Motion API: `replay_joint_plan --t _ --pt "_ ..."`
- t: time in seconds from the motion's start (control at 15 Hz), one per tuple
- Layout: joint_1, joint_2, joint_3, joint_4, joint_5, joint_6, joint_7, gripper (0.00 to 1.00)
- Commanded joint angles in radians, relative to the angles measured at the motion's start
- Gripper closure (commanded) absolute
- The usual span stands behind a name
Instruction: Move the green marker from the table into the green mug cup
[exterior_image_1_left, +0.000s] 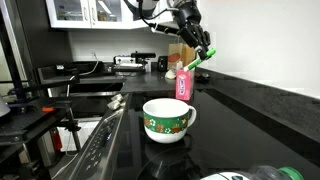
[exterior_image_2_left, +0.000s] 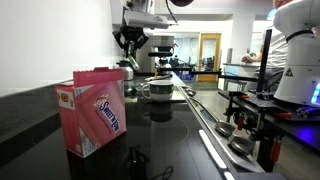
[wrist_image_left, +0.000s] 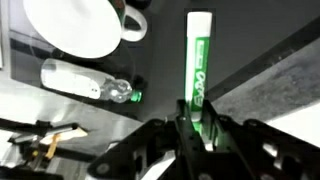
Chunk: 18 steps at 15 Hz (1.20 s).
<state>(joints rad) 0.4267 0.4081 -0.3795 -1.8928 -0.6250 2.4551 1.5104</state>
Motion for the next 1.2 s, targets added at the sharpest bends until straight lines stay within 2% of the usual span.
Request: replay_joint_plan --t 0.0,0.13,0.27,0.47,0.67,0.8,1.13 --pt "0.046 -0.111 0.002 -0.096 -0.353 -0.092 0.300 0.95" --pt "0.016 -0.159 0.093 -0.134 -0.548 -0.221 0.461 0.95" --pt "-0.019 -0.183 0.198 -0.165 -0.649 -0.391 0.568 0.95" --pt "-0.058 -0.168 0.331 -0.181 -0.684 -0.656 0.661 0.95" --pt "-0.094 -0.114 0.405 -0.162 -0.663 -0.874 0.734 0.95" --pt "-0.128 -0.080 0.427 -0.149 -0.652 -0.941 0.764 0.95" --pt "-0.202 0.048 0.452 -0.083 -0.648 -0.903 0.850 0.95"
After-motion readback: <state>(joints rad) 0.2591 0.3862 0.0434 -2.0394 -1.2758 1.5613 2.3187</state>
